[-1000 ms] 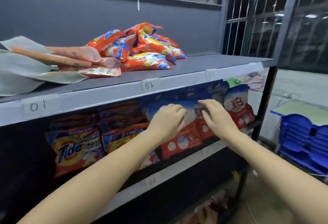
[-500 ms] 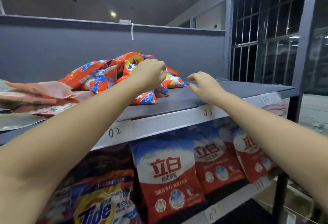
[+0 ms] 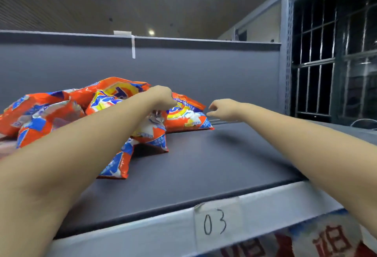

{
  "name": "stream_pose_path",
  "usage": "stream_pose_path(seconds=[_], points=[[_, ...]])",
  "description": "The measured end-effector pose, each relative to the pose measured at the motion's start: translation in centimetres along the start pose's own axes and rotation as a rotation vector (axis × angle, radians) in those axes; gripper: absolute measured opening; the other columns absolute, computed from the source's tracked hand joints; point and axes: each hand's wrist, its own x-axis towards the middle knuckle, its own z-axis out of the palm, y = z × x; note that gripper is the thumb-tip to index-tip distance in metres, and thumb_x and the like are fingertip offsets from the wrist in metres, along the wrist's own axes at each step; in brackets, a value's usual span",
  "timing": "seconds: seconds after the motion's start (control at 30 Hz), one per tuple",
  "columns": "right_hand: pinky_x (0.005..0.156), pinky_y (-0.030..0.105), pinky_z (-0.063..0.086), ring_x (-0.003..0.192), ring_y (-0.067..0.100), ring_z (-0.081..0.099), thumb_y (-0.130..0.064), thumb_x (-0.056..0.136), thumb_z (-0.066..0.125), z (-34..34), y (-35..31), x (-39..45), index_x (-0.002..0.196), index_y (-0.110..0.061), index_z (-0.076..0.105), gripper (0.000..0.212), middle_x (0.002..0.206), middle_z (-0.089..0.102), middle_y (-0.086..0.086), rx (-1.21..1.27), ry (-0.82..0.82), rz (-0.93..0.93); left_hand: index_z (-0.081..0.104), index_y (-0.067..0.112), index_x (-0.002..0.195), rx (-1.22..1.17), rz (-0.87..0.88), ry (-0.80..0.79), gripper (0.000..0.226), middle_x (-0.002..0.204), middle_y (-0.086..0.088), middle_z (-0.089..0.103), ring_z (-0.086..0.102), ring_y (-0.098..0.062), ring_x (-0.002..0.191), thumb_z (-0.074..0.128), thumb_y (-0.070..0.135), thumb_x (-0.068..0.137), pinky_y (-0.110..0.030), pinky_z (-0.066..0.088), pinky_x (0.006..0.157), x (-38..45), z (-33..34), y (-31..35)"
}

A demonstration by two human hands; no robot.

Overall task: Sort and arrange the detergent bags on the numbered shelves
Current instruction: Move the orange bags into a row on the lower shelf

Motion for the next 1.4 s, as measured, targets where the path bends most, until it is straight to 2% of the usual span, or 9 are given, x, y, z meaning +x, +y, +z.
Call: stream_pose_path(seconds=[0.13, 0.23, 0.33, 0.43, 0.57, 0.77, 1.0, 1.13, 1.4], points=[[0.081, 0.03, 0.041, 0.095, 0.022, 0.052, -0.041, 0.095, 0.045, 1.9, 2.4, 5.5, 0.108, -0.006, 0.058, 0.039, 0.108, 0.059, 0.007, 0.265, -0.127, 0.058, 0.051, -0.001, 0.128, -0.067, -0.201, -0.127, 0.05, 0.133, -0.017, 0.053, 0.052, -0.032, 0.117, 0.041, 0.039, 0.099, -0.032, 0.041, 0.09, 3.0, 1.1, 0.4], [0.066, 0.023, 0.049, 0.071, 0.016, 0.055, -0.036, 0.098, 0.045, 3.6, 2.8, 8.2, 0.105, -0.008, 0.053, 0.031, 0.088, 0.061, 0.006, 0.716, -0.208, 0.176, 0.048, -0.002, 0.131, -0.184, -0.342, -0.206, 0.051, 0.127, -0.016, 0.055, 0.056, -0.03, 0.096, 0.043, 0.038, 0.098, -0.036, 0.043, 0.082, 5.3, 2.2, 0.0], [0.063, 0.024, 0.05, 0.068, 0.015, 0.06, -0.036, 0.097, 0.049, 4.8, 2.4, 9.8, 0.121, -0.003, 0.054, 0.04, 0.11, 0.067, 0.012, 1.034, -0.251, 0.214, 0.047, -0.003, 0.128, -0.265, -0.402, -0.216, 0.043, 0.126, -0.017, 0.053, 0.055, -0.03, 0.096, 0.041, 0.029, 0.099, -0.036, 0.043, 0.079, 6.7, 2.6, 0.1], [0.06, 0.027, 0.053, 0.066, 0.019, 0.065, -0.033, 0.09, 0.062, 5.2, 1.8, 10.4, 0.113, -0.004, 0.057, 0.037, 0.101, 0.068, 0.009, 1.168, -0.261, 0.218, 0.053, -0.001, 0.117, -0.324, -0.454, -0.214, 0.036, 0.137, -0.018, 0.047, 0.057, -0.032, 0.102, 0.044, 0.029, 0.099, -0.035, 0.045, 0.082, 7.1, 3.0, 0.2], [0.046, 0.027, 0.055, 0.043, 0.016, 0.064, -0.016, 0.083, 0.07, 4.8, 2.4, 10.2, 0.096, -0.007, 0.06, 0.019, 0.057, 0.069, 0.005, 1.294, -0.353, 0.289, 0.038, 0.002, 0.14, -0.602, -0.537, -0.182, 0.065, 0.139, -0.014, 0.047, 0.05, -0.029, 0.104, 0.051, 0.045, 0.094, -0.036, 0.038, 0.084, 7.3, 3.5, -0.5], [0.046, 0.031, 0.056, 0.046, 0.018, 0.066, -0.005, 0.084, 0.066, 3.7, 3.7, 8.7, 0.085, -0.007, 0.063, 0.003, 0.058, 0.069, 0.007, 1.353, -0.443, 0.285, 0.048, 0.008, 0.127, -0.893, -0.546, -0.066, 0.051, 0.121, -0.009, 0.058, 0.057, -0.02, 0.092, 0.062, 0.04, 0.089, -0.033, 0.045, 0.075, 7.2, 3.9, -0.9], [0.052, 0.018, 0.05, 0.069, 0.009, 0.065, -0.003, 0.082, 0.067, 0.4, 7.0, 3.6, 0.099, -0.023, 0.06, 0.027, 0.086, 0.068, -0.005, 1.179, -0.156, 0.119, 0.061, 0.019, 0.096, -1.288, -0.11, -0.048, 0.007, 0.081, 0.007, 0.073, 0.069, -0.009, 0.072, 0.061, 0.016, 0.09, -0.021, 0.057, 0.061, 5.9, 3.1, 0.7], [0.056, 0.021, 0.049, 0.074, 0.01, 0.067, -0.01, 0.083, 0.068, -2.3, 8.4, -0.7, 0.1, -0.024, 0.062, 0.023, 0.091, 0.071, -0.005, 1.195, -0.021, 0.03, 0.058, 0.017, 0.101, -1.362, -0.006, -0.067, 0.014, 0.087, 0.003, 0.073, 0.069, -0.013, 0.08, 0.06, 0.023, 0.089, -0.031, 0.057, 0.079, 4.1, 0.5, 3.0], [0.057, 0.029, 0.057, 0.068, 0.017, 0.072, -0.003, 0.087, 0.061, -3.3, 8.7, -10.0, 0.093, -0.01, 0.064, 0.01, 0.076, 0.074, 0.002, 1.504, 0.253, -0.116, 0.058, 0.015, 0.106, -1.645, 0.044, 0.049, 0.022, 0.082, 0.001, 0.074, 0.072, -0.014, 0.072, 0.055, 0.029, 0.09, -0.029, 0.059, 0.062, -4.2, -1.7, 8.8]])
